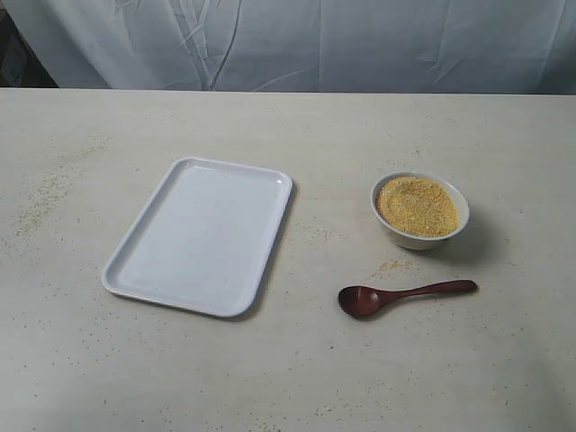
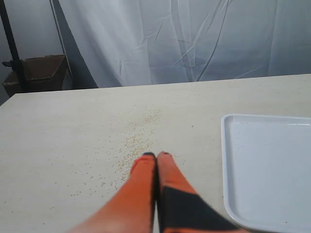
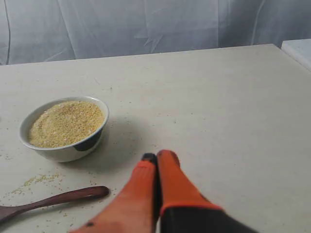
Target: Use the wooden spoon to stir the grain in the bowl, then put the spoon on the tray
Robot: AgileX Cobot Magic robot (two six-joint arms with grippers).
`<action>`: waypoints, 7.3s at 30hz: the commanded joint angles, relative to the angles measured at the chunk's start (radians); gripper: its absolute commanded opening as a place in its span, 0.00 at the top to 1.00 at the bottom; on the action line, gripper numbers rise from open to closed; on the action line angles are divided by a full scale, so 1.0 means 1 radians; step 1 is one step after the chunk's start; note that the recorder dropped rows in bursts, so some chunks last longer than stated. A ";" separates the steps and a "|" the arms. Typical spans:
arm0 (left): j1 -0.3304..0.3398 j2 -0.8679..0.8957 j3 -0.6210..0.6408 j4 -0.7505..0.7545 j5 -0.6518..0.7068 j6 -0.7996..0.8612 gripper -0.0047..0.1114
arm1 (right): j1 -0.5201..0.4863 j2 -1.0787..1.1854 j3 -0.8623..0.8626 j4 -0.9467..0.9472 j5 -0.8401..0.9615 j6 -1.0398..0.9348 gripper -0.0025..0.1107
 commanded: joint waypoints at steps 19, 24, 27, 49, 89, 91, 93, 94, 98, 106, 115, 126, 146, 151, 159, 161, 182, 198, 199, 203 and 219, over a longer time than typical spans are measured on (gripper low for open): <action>-0.004 -0.004 0.002 0.002 -0.012 -0.004 0.96 | 0.004 -0.007 0.005 -0.016 -0.609 -0.013 0.98; -0.004 -0.004 0.002 0.002 -0.012 -0.004 0.96 | 0.004 -0.007 -0.047 0.004 -0.511 -0.053 0.98; -0.004 -0.004 0.002 0.002 -0.012 -0.004 0.96 | 0.004 0.066 -0.223 -0.037 -0.143 -0.053 0.99; -0.004 -0.004 0.002 0.002 -0.012 -0.004 0.96 | 0.068 1.464 -0.848 0.508 0.632 -1.410 0.99; -0.004 -0.004 0.002 0.002 -0.012 -0.004 0.96 | 0.213 1.853 -0.848 0.324 0.218 -1.580 0.67; -0.004 -0.004 0.002 0.002 -0.012 -0.004 0.96 | 0.213 1.851 -0.848 0.324 0.225 -1.580 0.77; -0.004 -0.004 0.002 0.002 -0.012 -0.004 0.96 | 0.213 1.851 -0.848 0.328 0.232 -1.580 0.89; -0.004 -0.004 0.002 0.002 -0.012 -0.004 0.96 | 0.213 1.851 -0.848 0.328 0.238 -1.580 0.96; -0.004 -0.004 0.002 0.002 -0.012 -0.004 0.96 | 0.213 1.823 -0.848 0.331 0.275 -1.591 0.97; -0.004 -0.004 0.002 0.002 -0.012 -0.004 0.96 | 0.211 1.512 -0.848 0.111 0.245 -1.516 0.97; -0.004 -0.004 0.002 0.002 -0.012 -0.004 0.96 | 0.139 1.681 -0.848 -0.192 -0.010 -1.126 0.97; -0.004 -0.004 0.002 0.002 -0.012 -0.004 0.96 | 0.131 1.709 -0.848 -0.144 -0.039 -1.096 0.61; -0.004 -0.004 0.002 0.002 -0.012 -0.004 0.96 | -0.096 1.383 -0.773 0.722 -0.202 -0.232 0.98; -0.004 -0.004 0.002 0.002 -0.012 -0.004 0.96 | -0.186 1.372 -0.728 1.022 -0.344 -0.234 0.98; -0.004 -0.004 0.002 0.002 -0.012 -0.004 0.96 | 0.151 1.286 -0.465 0.910 -0.833 0.208 0.98; -0.004 -0.004 0.002 0.002 -0.012 -0.004 0.96 | 0.229 1.281 -0.384 0.692 -1.064 0.527 0.98; -0.004 -0.004 0.002 0.002 -0.012 -0.004 0.96 | 0.266 1.576 -0.204 0.333 -1.199 1.300 0.51; -0.004 -0.004 0.002 0.002 -0.012 -0.004 0.96 | 0.266 1.858 -0.414 0.357 -1.216 1.307 0.51; -0.004 -0.004 0.002 0.002 -0.012 -0.004 0.96 | 0.266 1.871 -0.424 0.373 -1.223 1.307 0.51; -0.004 -0.004 0.002 0.002 -0.012 -0.004 0.96 | 0.266 1.892 -0.439 0.388 -1.248 1.307 0.65; -0.004 -0.004 0.002 0.002 -0.012 -0.004 0.96 | 0.266 1.826 -0.439 0.443 -1.580 1.132 0.98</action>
